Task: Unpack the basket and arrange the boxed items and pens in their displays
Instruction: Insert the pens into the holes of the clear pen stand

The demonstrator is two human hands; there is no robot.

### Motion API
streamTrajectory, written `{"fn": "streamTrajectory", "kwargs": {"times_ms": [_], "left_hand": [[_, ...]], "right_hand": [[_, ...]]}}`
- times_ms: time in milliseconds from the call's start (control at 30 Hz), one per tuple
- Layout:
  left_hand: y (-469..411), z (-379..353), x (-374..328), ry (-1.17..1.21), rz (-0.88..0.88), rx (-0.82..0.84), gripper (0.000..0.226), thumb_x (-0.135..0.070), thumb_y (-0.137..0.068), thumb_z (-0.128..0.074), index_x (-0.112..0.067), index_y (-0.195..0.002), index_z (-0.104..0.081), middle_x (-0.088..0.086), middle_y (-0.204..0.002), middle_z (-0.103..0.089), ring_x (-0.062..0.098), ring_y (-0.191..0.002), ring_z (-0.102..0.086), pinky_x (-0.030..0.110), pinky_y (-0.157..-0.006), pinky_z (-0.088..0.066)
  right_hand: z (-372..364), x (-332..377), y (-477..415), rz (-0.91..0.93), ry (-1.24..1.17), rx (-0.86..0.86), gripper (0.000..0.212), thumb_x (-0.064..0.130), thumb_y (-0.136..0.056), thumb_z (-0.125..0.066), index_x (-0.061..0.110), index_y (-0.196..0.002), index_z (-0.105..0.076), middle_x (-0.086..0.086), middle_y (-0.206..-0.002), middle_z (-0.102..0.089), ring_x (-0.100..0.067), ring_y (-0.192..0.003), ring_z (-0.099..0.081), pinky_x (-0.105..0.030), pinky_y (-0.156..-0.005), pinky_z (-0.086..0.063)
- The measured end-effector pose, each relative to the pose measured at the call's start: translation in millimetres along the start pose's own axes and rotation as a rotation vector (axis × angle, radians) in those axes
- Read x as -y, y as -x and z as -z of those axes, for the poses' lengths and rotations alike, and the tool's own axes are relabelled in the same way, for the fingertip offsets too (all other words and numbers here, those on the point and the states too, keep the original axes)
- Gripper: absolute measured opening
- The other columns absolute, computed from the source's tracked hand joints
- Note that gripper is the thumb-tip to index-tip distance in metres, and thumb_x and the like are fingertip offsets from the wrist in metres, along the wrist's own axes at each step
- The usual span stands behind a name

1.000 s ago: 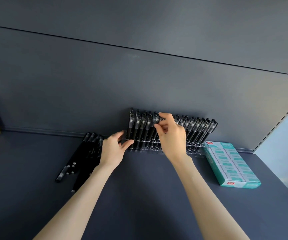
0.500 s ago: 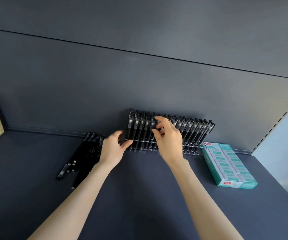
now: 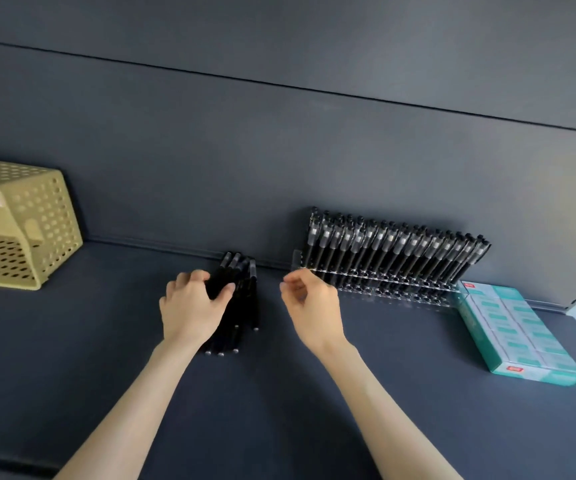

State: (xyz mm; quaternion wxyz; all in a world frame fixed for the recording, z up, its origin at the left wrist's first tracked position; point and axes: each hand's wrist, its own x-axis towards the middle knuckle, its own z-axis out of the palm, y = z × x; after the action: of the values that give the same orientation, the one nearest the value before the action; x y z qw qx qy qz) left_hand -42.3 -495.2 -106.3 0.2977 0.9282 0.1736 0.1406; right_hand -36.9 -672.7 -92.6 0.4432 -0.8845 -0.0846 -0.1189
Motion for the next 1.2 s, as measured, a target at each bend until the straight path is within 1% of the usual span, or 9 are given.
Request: {"fn": "streamTrajectory", "kwargs": {"times_ms": [167, 300, 433, 600, 733, 867, 1000, 1100, 1200], "left_hand": [[-17, 4, 19, -0.059, -0.080, 0.126, 0.060, -0.054, -0.085, -0.058, -0.007, -0.123, -0.054, 0.013, -0.122, -0.052, 0.032, -0.115, -0.048, 0.039, -0.093, -0.040], [-40, 9, 24, -0.049, -0.148, 0.289, 0.057, -0.055, -0.085, -0.059, -0.009, -0.118, -0.055, 0.008, -0.118, -0.053, 0.031, -0.107, -0.057, 0.037, -0.081, -0.047], [-64, 12, 27, -0.051, -0.170, 0.404, 0.055, -0.063, -0.082, -0.055, -0.013, -0.106, -0.057, 0.002, -0.104, -0.060, 0.026, -0.097, -0.059, 0.033, -0.071, -0.045], [-74, 9, 25, -0.086, -0.208, 0.433, 0.057, -0.057, -0.083, -0.057, -0.012, -0.118, -0.050, 0.006, -0.120, -0.057, 0.030, -0.110, -0.056, 0.033, -0.076, -0.041], [-78, 9, 24, -0.027, -0.205, 0.444, 0.055, -0.048, -0.082, -0.063, -0.008, -0.117, -0.051, 0.009, -0.119, -0.057, 0.032, -0.111, -0.056, 0.037, -0.084, -0.046], [-81, 10, 24, 0.040, -0.189, 0.509, 0.049, -0.040, -0.081, -0.066, -0.006, -0.111, -0.051, 0.008, -0.107, -0.061, 0.029, -0.100, -0.059, 0.034, -0.081, -0.047], [-88, 10, 23, 0.077, -0.180, 0.583, 0.038, -0.037, -0.079, -0.065, -0.004, -0.095, -0.055, 0.008, -0.086, -0.064, 0.026, -0.077, -0.063, 0.035, -0.071, -0.049], [-92, 9, 22, 0.076, -0.216, 0.622, 0.032, -0.034, -0.080, -0.063, -0.011, -0.070, -0.045, 0.001, -0.060, -0.051, 0.017, -0.053, -0.050, 0.029, -0.053, -0.039], [-94, 9, 24, 0.089, -0.238, 0.658, 0.030, -0.028, -0.086, -0.057, -0.012, -0.069, -0.039, 0.002, -0.058, -0.048, 0.017, -0.048, -0.050, 0.025, -0.050, -0.037]], "right_hand": [[-52, 12, -13, -0.150, 0.122, 0.073, 0.033, 0.035, -0.091, -0.056, 0.016, -0.118, -0.055, 0.000, -0.109, -0.064, -0.019, -0.098, -0.060, -0.034, -0.083, -0.050], [-83, 18, -25, -0.277, 0.254, -0.014, 0.037, 0.041, -0.088, -0.057, 0.015, -0.115, -0.055, -0.001, -0.108, -0.060, -0.026, -0.098, -0.059, -0.029, -0.071, -0.039], [-98, 18, -32, -0.384, 0.310, -0.095, 0.032, 0.042, -0.088, -0.056, 0.019, -0.110, -0.058, 0.000, -0.109, -0.063, -0.027, -0.099, -0.060, -0.029, -0.070, -0.038], [-102, 17, -32, -0.440, 0.324, -0.188, 0.027, 0.047, -0.087, -0.056, 0.026, -0.104, -0.061, 0.007, -0.101, -0.069, -0.024, -0.095, -0.062, -0.027, -0.068, -0.036], [-101, 16, -32, -0.434, 0.271, -0.224, 0.022, 0.047, -0.086, -0.058, 0.029, -0.098, -0.062, 0.016, -0.080, -0.061, -0.020, -0.089, -0.062, -0.026, -0.067, -0.035], [-101, 16, -32, -0.413, 0.289, -0.218, 0.023, 0.048, -0.085, -0.059, 0.029, -0.099, -0.061, 0.014, -0.087, -0.064, -0.019, -0.089, -0.060, -0.027, -0.068, -0.036], [-101, 16, -32, -0.405, 0.286, -0.215, 0.026, 0.048, -0.086, -0.058, 0.027, -0.101, -0.059, 0.012, -0.089, -0.065, -0.020, -0.090, -0.059, -0.027, -0.069, -0.036], [-101, 15, -33, -0.413, 0.274, -0.220, 0.025, 0.048, -0.088, -0.055, 0.027, -0.101, -0.059, 0.012, -0.093, -0.068, -0.020, -0.091, -0.059, -0.027, -0.069, -0.034], [-101, 17, -32, -0.413, 0.264, -0.210, 0.022, 0.046, -0.090, -0.052, 0.028, -0.100, -0.060, 0.012, -0.093, -0.069, -0.020, -0.089, -0.059, -0.028, -0.068, -0.034]]}}
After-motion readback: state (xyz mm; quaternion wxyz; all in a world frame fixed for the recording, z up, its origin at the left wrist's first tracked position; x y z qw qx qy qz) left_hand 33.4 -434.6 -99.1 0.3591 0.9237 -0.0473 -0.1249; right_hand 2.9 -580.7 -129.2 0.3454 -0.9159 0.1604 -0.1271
